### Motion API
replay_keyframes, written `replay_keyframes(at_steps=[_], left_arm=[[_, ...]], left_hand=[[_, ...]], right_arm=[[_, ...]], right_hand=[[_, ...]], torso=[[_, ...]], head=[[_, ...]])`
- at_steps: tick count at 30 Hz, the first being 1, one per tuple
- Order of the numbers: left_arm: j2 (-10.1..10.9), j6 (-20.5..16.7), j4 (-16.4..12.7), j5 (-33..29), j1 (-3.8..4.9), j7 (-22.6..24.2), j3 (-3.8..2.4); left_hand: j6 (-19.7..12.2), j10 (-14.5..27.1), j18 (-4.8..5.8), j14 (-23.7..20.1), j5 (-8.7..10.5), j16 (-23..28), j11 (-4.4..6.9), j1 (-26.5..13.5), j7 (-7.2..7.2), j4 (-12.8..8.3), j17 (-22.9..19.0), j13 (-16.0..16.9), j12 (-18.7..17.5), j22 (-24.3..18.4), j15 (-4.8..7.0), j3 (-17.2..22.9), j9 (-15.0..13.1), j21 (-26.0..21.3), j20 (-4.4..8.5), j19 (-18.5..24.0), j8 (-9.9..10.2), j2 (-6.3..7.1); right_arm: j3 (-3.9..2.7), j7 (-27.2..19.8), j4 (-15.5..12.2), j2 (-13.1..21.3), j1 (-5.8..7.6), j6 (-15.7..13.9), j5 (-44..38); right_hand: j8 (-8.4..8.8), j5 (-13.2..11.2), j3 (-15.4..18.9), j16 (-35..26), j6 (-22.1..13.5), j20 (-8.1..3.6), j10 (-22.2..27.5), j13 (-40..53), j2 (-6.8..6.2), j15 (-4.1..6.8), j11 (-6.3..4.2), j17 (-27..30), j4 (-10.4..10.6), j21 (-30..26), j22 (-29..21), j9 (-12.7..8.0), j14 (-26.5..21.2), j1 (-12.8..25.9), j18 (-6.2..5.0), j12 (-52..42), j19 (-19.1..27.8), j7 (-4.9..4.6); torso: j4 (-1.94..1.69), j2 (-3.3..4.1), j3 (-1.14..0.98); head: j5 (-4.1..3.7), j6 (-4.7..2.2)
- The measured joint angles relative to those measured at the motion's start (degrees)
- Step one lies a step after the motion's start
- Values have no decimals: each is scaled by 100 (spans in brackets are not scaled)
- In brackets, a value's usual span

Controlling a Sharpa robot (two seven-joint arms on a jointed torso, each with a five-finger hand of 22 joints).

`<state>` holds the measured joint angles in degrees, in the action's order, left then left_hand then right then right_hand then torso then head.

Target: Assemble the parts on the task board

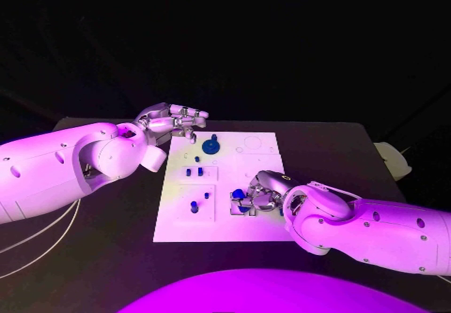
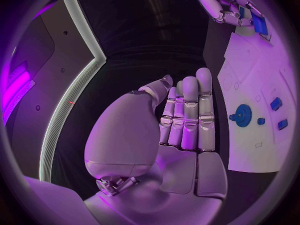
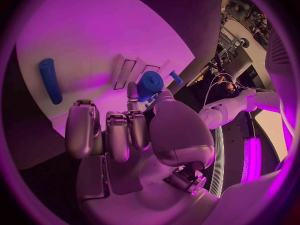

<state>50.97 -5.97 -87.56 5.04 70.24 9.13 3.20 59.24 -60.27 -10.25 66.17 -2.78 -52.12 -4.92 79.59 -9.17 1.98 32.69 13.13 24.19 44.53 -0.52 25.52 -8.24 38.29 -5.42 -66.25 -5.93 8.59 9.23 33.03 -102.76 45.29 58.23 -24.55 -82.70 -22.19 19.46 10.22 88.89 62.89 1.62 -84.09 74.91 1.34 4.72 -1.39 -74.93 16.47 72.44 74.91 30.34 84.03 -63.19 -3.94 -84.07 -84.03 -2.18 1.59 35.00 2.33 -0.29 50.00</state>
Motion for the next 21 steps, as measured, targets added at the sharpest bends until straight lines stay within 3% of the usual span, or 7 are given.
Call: replay_keyframes(at_steps=[4, 17, 21], left_arm=[[2, 0, -3, 0, 0, -2, 0], [8, 0, -9, 0, -1, -5, 0], [9, 0, -10, 0, -1, -6, 0]], left_hand=[[0, 0, 0, 0, 0, 0, 0, 0, 0, 0, 0, 0, 0, 0, 0, 0, 0, 0, 0, 0, 0, 0], [0, 0, 0, 0, 0, 0, 0, 0, 0, -1, 1, 0, 0, 1, 0, 1, 0, 0, 0, 0, 0, 0], [0, 0, 0, 0, 0, 0, 0, 0, 0, -2, 1, 0, 0, 1, 0, 2, 0, 0, 0, 0, 0, 0]], right_arm=[[0, 2, 11, -10, 0, 23, -1], [0, 8, 26, -22, 1, 18, -29], [0, 8, 2, -14, 1, 8, -45]], right_hand=[[-65, -371, 192, 0, -47, 0, 0, 0, 37, 0, 0, 0, 10, -47, 0, 67, 0, 157, 0, 23, 0, 15], [-131, -808, 432, 0, -157, 0, 0, 0, 95, 0, 0, 1, 22, -159, 4, 153, 0, 450, 0, 98, 0, -15], [-130, -825, 435, 0, -157, 0, 0, 0, 84, 0, 0, 1, 19, -159, 4, 155, 0, 461, 0, 98, 0, -15]], torso=[[1, 0, 1], [4, -2, 0], [3, -2, 0]], head=[[8, 0], [29, 0], [25, 0]])
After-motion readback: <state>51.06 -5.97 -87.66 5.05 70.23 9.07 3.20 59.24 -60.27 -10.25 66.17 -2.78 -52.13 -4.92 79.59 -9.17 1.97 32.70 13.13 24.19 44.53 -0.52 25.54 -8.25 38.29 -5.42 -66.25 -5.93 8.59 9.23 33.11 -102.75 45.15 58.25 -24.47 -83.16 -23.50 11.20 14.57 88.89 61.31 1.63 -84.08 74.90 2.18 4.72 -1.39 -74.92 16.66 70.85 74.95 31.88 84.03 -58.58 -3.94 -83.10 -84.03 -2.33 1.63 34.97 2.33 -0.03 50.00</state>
